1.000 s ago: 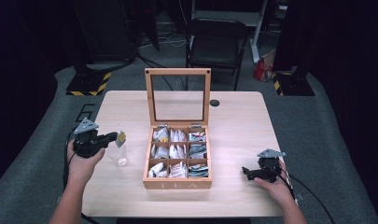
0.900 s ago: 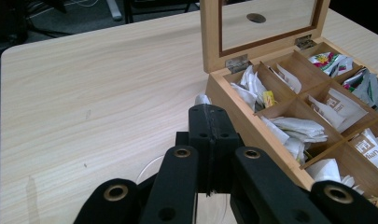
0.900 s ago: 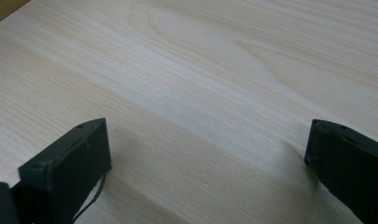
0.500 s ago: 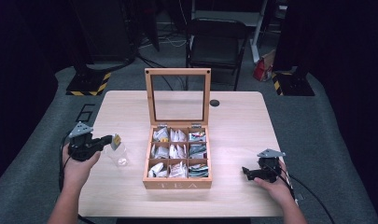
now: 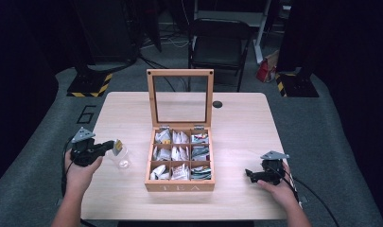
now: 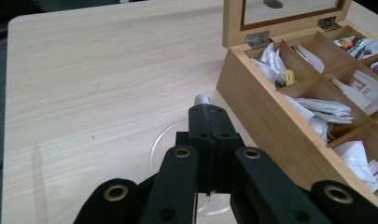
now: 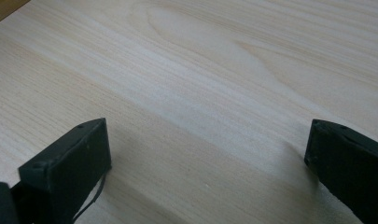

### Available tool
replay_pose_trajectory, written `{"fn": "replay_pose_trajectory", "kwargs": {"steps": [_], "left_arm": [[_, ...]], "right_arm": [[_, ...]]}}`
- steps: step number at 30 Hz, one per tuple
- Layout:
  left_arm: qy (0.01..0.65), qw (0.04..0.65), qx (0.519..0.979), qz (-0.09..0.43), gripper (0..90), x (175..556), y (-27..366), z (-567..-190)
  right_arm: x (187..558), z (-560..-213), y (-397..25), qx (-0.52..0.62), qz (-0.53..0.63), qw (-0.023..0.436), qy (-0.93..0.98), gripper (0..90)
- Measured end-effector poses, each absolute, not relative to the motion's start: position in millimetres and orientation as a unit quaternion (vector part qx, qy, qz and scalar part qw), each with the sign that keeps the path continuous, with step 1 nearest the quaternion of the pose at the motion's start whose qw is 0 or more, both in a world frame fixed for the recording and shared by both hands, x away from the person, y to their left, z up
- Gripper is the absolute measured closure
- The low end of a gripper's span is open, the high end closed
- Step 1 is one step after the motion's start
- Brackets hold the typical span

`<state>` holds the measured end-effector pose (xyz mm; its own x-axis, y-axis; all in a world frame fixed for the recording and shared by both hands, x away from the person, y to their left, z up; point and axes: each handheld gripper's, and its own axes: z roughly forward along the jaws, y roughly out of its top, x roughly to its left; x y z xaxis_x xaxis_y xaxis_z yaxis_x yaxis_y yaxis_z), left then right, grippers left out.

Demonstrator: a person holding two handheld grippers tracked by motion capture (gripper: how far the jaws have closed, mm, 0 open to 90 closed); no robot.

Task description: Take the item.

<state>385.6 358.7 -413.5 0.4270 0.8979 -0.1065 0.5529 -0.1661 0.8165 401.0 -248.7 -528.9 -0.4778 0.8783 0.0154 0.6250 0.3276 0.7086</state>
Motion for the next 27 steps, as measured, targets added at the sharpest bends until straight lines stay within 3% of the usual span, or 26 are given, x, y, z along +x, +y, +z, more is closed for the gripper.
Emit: {"fn": "replay_pose_trajectory", "kwargs": {"steps": [27], "left_arm": [[0.507, 0.407, 0.736, 0.190, 86.0, 387, 359, -432]], "right_arm": [[401, -529, -249, 0.474, 0.334, 0.190, 0.792, 0.0]]}}
